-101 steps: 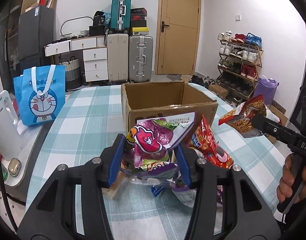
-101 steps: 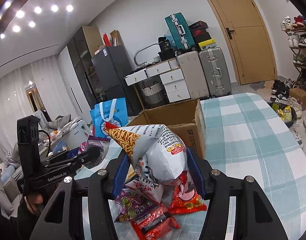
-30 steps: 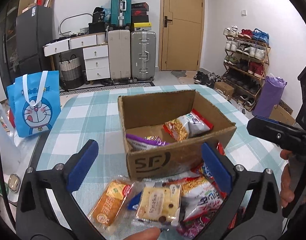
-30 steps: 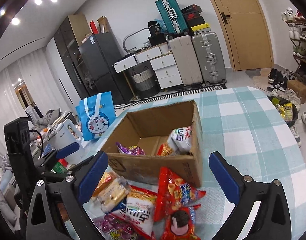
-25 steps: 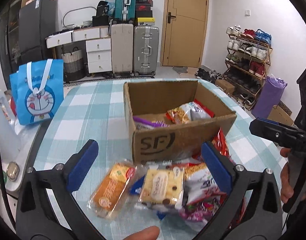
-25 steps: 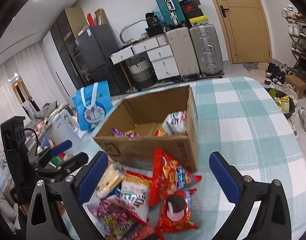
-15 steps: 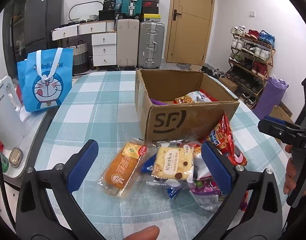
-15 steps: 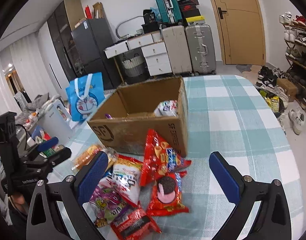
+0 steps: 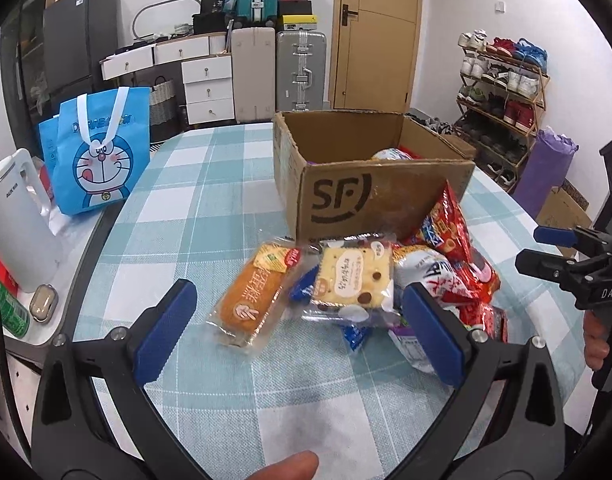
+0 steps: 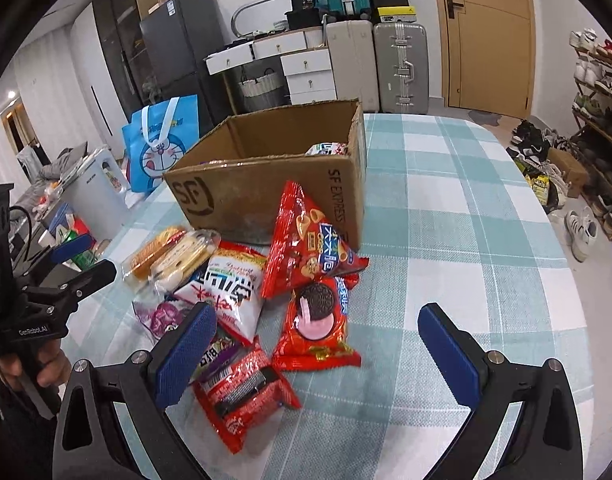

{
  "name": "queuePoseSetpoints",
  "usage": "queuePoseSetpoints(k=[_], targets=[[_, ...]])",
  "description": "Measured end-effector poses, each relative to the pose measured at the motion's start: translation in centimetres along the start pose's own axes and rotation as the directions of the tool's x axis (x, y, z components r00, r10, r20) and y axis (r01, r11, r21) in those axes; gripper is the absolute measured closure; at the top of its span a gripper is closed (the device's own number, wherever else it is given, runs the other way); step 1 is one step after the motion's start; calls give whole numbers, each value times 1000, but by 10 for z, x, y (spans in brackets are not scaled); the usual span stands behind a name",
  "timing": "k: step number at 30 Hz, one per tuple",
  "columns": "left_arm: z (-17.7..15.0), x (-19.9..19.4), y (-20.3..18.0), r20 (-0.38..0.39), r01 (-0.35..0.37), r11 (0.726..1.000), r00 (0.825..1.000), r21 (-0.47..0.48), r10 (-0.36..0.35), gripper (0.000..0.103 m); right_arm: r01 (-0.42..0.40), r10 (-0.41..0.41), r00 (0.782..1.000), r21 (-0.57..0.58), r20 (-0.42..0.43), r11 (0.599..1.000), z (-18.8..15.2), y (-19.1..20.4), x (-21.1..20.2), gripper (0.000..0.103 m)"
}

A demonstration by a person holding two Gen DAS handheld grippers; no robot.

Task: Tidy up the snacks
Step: 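Move both tools back over the remaining snacks on the table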

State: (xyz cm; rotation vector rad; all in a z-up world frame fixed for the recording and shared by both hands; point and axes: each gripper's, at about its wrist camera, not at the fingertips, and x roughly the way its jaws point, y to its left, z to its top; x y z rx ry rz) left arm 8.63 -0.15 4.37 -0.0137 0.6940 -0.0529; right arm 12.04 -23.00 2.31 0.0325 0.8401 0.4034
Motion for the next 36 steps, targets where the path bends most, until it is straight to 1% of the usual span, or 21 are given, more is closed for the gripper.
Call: queuePoseSetpoints(k=[5,10,15,18,21,23,25,31,36], targets=[[-6,5,-14,-23,3,999,1000,38,-2,0,-28,26,999,-35,-38,999,-4,8,5,0],[-10,6,-26,-43,45,998,998,49,-43,0,-36,31,996,-63,-86,997,-8,13,10,0],[-11,3,-37,-48,72,995,996,71,-69,0,6,-18,993,-101,-117,995,-11,13,14,0],[-14,5,-44,-65,71,993,996,96,-65,0,4,-19,990,-108,-139,994,-13,10,16,0],[-17,7,-51,-77,109,988,992,113,-101,0,5,-23,989,-121,-148,993,-15,6,16,0],[-20,8,-56,-80,120,984,991,132,-110,0,8,-25,989,-120,-143,993,-15,5,14,0],[-22,8,-62,-86,135,979,989,153,-123,0,-5,-13,989,-123,-145,992,-15,5,13,0],[-29,7,-76,-110,206,958,976,200,-187,0,-32,1,986,-181,-164,983,-21,17,14,1],[-35,12,-84,-124,205,950,976,235,-179,0,-57,14,982,-226,-187,972,-28,24,16,13]])
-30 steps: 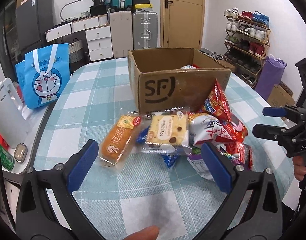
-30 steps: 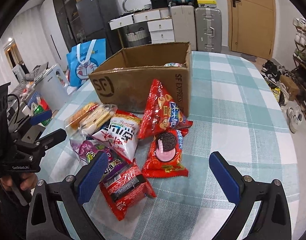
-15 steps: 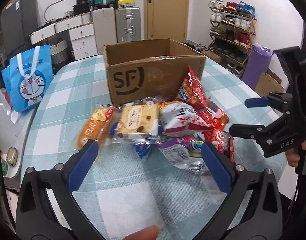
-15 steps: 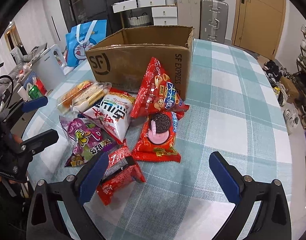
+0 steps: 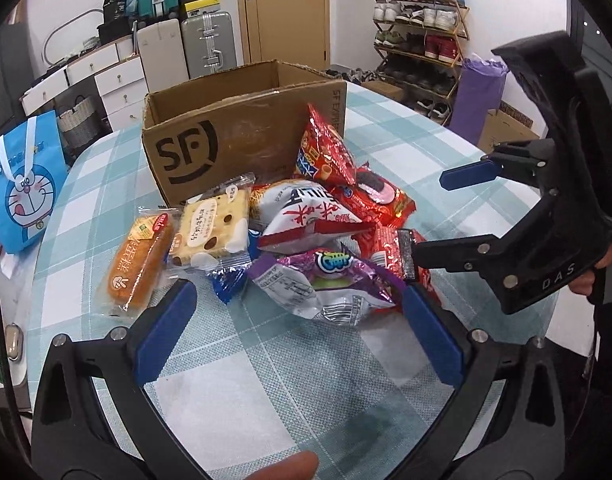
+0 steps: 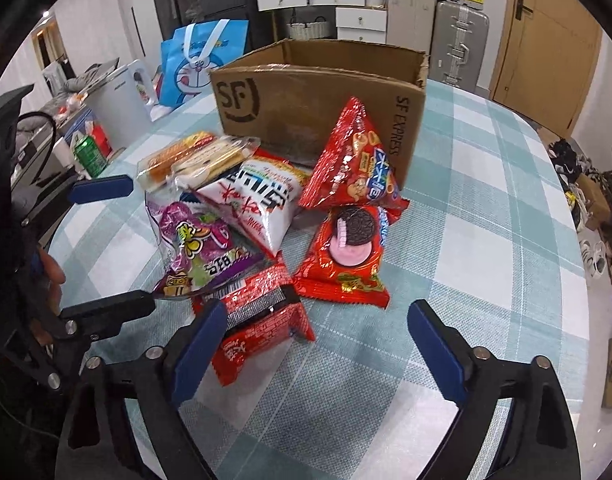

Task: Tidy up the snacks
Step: 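Move both tools back over the remaining snacks on the table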

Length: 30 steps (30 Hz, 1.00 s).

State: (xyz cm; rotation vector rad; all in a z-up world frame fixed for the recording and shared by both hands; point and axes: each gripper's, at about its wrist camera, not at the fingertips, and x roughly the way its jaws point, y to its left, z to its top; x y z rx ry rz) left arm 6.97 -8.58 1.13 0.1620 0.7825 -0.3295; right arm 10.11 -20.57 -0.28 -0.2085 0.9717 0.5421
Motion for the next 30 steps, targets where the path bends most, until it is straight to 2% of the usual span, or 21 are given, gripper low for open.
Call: queuePoseSetpoints(k=[4,7,9,11,15,20,26,30], targets=[[-2,9,-1,-24,-41,999,999,6,42,0,-19,18,1000,-40,-12,999,-4,6,2,16],[-4,12,1,-28,-38,999,999,10,38,0,-40,39,999,-84,-20,996,-7,15,3,16],[-4,15,2,-32,-43,999,999,11,44,1,-50,48,999,-105,-23,993,-8,21,5,21],[-5,18,5,-43,-44,999,998,14,44,2,-53,50,998,-107,-29,993,-7,22,8,21],[-4,22,11,-61,-4,1000,998,-4,4,8,-74,69,997,-124,-38,989,-9,25,12,21],[-6,26,12,-71,9,1000,997,4,-9,19,-83,78,996,-145,-44,986,-10,31,16,21],[-8,32,15,-77,32,999,996,-18,-33,22,-91,82,995,-154,-60,984,-11,35,25,21],[-9,36,18,-73,52,997,996,-53,-56,22,-92,82,994,-163,-65,982,-10,40,32,25]])
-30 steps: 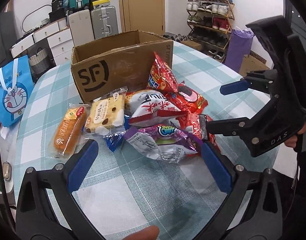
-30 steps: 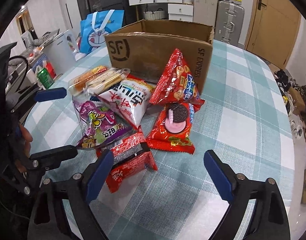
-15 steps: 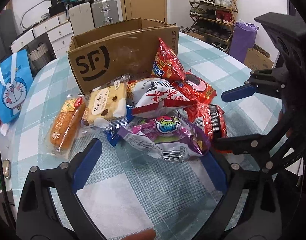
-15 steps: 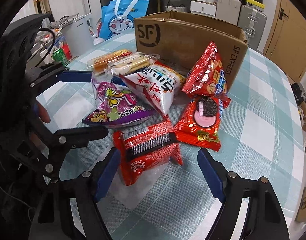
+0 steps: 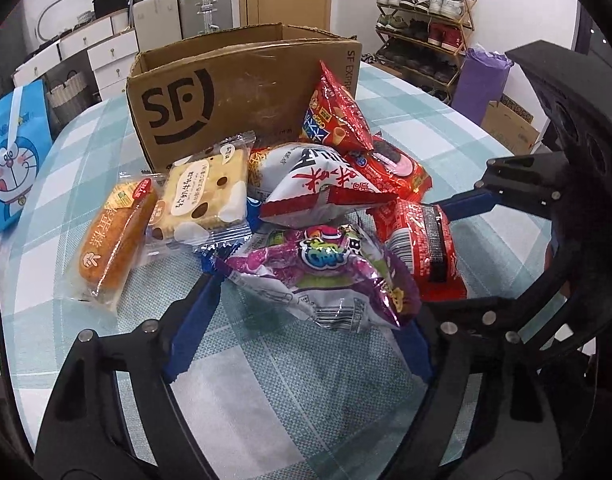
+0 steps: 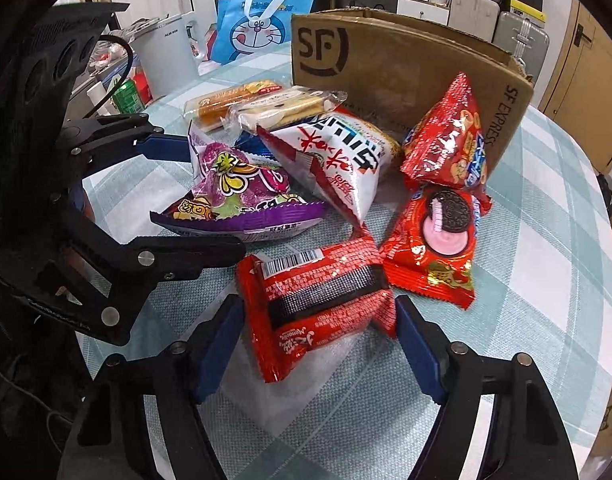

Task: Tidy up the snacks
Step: 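Move both tools back over the remaining snacks on the table, then grasp the white-purple snack bag with the left gripper while the right gripper grasps the red wafer pack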

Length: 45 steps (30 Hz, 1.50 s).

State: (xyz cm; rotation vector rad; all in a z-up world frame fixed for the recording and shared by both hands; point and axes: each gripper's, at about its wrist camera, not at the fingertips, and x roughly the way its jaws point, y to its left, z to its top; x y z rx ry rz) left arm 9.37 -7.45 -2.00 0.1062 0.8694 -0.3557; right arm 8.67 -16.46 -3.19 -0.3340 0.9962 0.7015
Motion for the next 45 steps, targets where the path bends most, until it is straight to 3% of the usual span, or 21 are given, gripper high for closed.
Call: queuePoseSetpoints(k=[7,9,13,23,37,45], targets=[[0,4,0,9,29,999,1000,-19,-28,34,13,-13,1000,-10,13,1000,3,3,6,28],[-1,3,-1,10,41,999,999,-16,-41,43,15,-15,1000,-7,18,1000,4,3,7,30],[-1,1,-4,19,29,1000,999,0,-29,46,5,-5,999,-5,31,1000,6,3,7,35],[-1,-11,-2,62,28,1000,998,2,-28,50,-25,27,998,-39,63,999,0,5,-6,52],[-2,-22,-3,98,26,999,995,21,-28,55,-32,36,996,-52,84,998,-6,4,-19,52],[-1,-14,-2,66,39,999,997,8,-39,46,-26,30,997,-53,65,998,-6,4,-15,52]])
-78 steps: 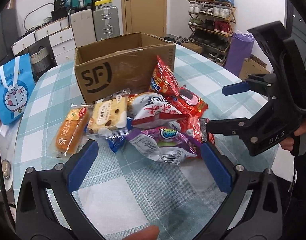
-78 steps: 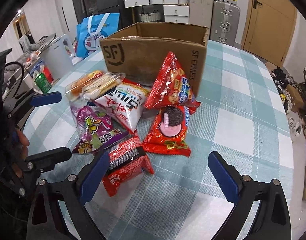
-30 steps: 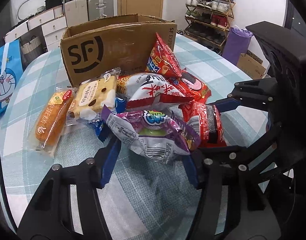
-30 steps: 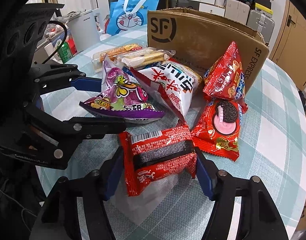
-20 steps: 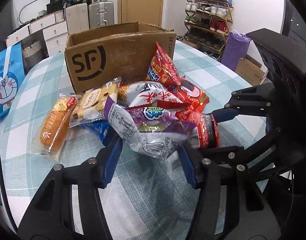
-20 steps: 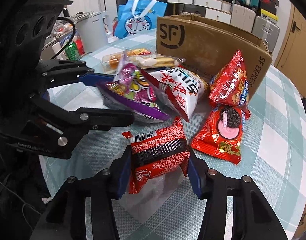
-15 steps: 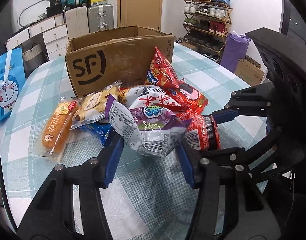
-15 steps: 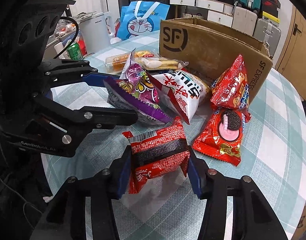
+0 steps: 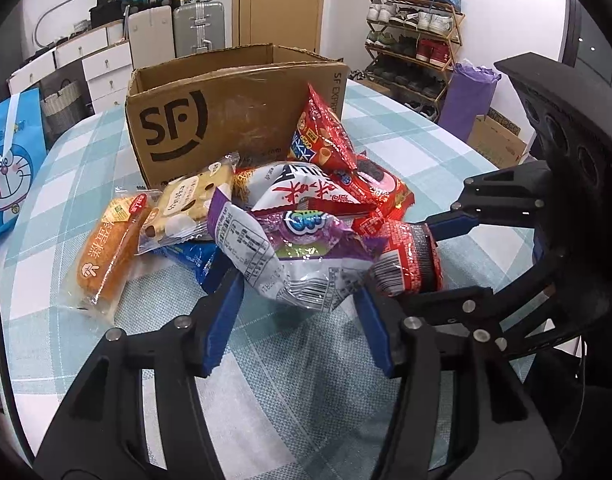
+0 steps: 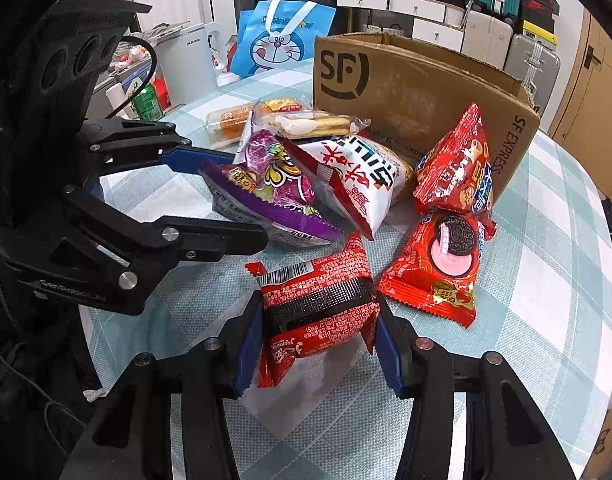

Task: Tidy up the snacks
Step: 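Grasp the white-purple snack bag with the left gripper while the right gripper grasps the red wafer pack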

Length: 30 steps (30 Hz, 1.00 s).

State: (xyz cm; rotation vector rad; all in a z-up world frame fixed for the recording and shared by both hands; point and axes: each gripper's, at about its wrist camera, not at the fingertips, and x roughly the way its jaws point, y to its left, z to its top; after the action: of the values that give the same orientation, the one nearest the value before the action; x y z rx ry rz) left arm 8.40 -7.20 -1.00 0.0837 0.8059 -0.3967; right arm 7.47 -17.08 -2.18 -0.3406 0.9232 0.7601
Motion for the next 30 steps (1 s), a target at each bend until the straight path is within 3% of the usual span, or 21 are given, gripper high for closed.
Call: queuePoseSetpoints(k=[2,8,18,30], targets=[[0,2,0,-5,0,1000,1000,-9,0,37,0,0,1000,1,-7,1000,1,0,3,52],[0,9,2,-10,-4,999,1000,-41,4,29,0,0,1000,2,-12,1000,-1,0,5,52],[5,15,6,7,-7,995,1000,-100,7,25,2,-2,1000,10,-14,1000,-3,-6,4,52],[3,10,-3,40,-31,999,999,-29,32,52,-10,10,1000,4,-2,1000,-4,-5,-1,52]])
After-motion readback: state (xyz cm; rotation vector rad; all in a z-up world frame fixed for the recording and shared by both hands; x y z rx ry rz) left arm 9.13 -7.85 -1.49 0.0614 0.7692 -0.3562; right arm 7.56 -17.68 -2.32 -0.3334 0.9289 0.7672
